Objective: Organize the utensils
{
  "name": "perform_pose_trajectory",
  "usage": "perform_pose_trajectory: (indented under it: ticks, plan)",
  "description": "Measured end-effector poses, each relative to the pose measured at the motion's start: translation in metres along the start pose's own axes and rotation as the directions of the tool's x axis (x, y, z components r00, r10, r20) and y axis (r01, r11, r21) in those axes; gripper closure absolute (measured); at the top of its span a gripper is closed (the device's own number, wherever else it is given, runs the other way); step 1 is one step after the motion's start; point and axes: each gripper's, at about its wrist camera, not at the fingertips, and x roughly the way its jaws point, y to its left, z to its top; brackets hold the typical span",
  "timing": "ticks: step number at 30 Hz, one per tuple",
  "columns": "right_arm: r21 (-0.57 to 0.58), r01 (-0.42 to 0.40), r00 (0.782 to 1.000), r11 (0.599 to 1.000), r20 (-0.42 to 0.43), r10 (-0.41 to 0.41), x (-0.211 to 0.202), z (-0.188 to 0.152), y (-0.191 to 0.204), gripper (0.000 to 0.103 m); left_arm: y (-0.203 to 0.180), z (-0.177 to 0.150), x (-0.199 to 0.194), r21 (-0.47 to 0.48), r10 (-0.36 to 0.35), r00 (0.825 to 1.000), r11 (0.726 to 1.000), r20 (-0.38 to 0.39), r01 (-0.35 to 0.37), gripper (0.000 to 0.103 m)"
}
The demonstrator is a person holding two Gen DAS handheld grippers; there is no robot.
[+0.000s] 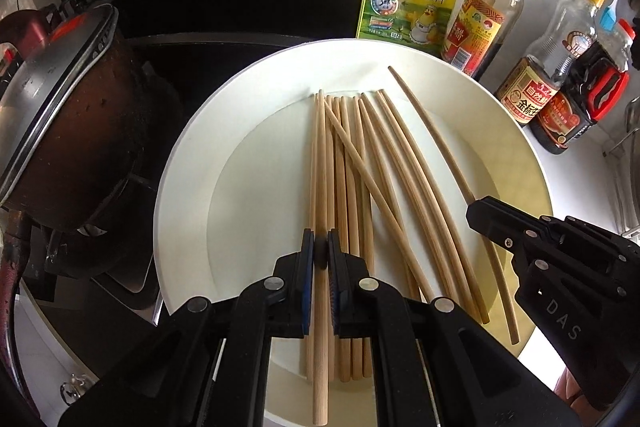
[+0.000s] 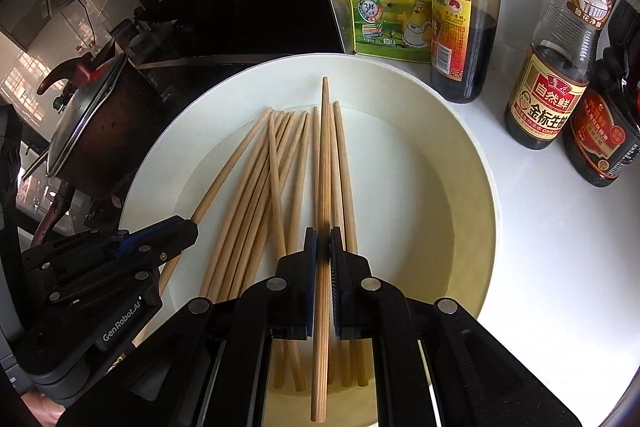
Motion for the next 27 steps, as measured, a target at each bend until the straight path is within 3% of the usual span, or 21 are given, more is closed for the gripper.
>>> perform_pose_trajectory:
  ticks: [3,4,6,8,9,10,12,27]
  plan:
    - [0.008,-0.001,1.000,1.000,-0.002,0.001,-0.003,-0.001,-0.002,0.096,0.002,0.001,-0.002,-0.008,0.001,1.000,1.000,0.006,-0.001,0.091]
    - [0.010,-0.004,1.000,1.000,-0.002,0.004,-0.004,0.000,-0.002,0.093,0.004,0.001,-0.004,-0.015,0.009,1.000,1.000,0.008,-0.009,0.084]
    - [0.013,0.011,1.000,1.000,0.009,-0.011,-0.008,0.000,-0.003,0.089,0.007,0.002,-0.011,-0.035,0.007,1.000,0.999,0.023,-0.006,0.049]
    - [0.015,0.017,1.000,1.000,0.018,-0.017,-0.013,-0.002,-0.003,0.088,0.010,0.001,-0.021,-0.051,0.015,0.998,0.999,0.055,-0.012,0.039]
    - [0.014,0.020,1.000,1.000,0.021,-0.021,-0.016,-0.003,-0.004,0.088,0.011,0.001,-0.025,-0.051,0.022,0.998,0.999,0.063,-0.018,0.039]
    - [0.014,0.023,0.999,1.000,0.023,-0.024,-0.019,-0.004,-0.004,0.087,0.011,0.000,-0.029,-0.051,0.031,0.997,0.998,0.066,-0.028,0.038]
    - [0.015,0.028,0.999,1.000,0.028,-0.028,-0.025,-0.007,-0.004,0.080,0.011,-0.001,-0.036,-0.058,0.049,0.996,0.997,0.071,-0.045,0.026]
    - [-0.031,0.022,0.998,0.999,0.055,-0.020,-0.063,-0.025,0.006,0.068,0.010,-0.018,-0.071,-0.095,0.080,0.991,0.993,0.112,-0.070,0.023]
